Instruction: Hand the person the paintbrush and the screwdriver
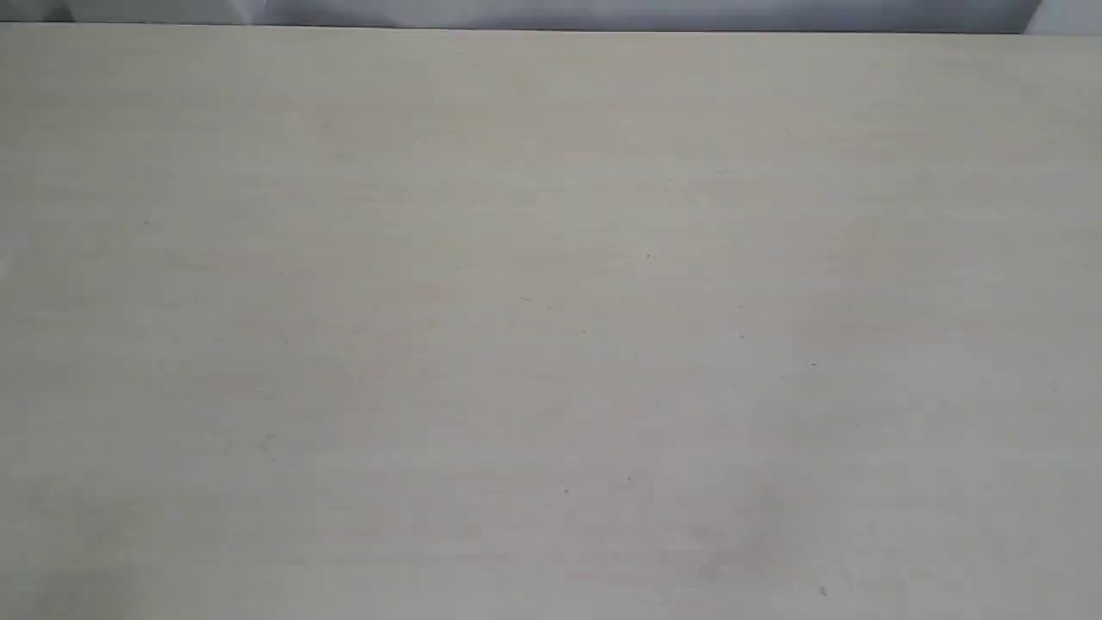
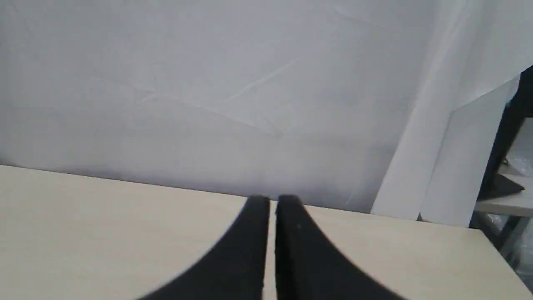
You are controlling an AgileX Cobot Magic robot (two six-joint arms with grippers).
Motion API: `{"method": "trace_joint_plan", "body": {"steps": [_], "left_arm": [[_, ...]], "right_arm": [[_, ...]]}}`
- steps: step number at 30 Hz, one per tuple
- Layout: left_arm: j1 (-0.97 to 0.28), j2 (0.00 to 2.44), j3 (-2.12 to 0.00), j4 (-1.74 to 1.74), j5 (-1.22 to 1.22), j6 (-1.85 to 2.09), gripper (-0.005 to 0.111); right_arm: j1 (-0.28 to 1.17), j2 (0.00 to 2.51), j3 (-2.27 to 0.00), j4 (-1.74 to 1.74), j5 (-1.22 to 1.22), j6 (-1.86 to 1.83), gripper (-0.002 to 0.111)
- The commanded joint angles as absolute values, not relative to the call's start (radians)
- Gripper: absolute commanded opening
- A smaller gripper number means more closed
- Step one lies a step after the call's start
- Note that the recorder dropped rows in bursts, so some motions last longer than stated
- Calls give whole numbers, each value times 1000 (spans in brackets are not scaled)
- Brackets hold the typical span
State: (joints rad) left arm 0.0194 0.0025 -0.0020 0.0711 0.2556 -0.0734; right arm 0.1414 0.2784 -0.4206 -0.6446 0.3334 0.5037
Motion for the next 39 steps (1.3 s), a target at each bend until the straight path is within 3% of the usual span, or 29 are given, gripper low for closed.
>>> {"method": "trace_joint_plan", "body": {"steps": [1,20,26,39], "left_arm": [[11,0,0,70,250,-75,0],[11,0,0,70,250,-75,0],[11,0,0,67,252,-75,0],[11,0,0,67,250,-75,0]], "right_arm": [[137,212,-359,-642,304,440,5],[139,171,-192,-601,307,434,5],[143,97,-192,-180,311,-66,5],[82,0,-192,-200,420,-6,5]]}}
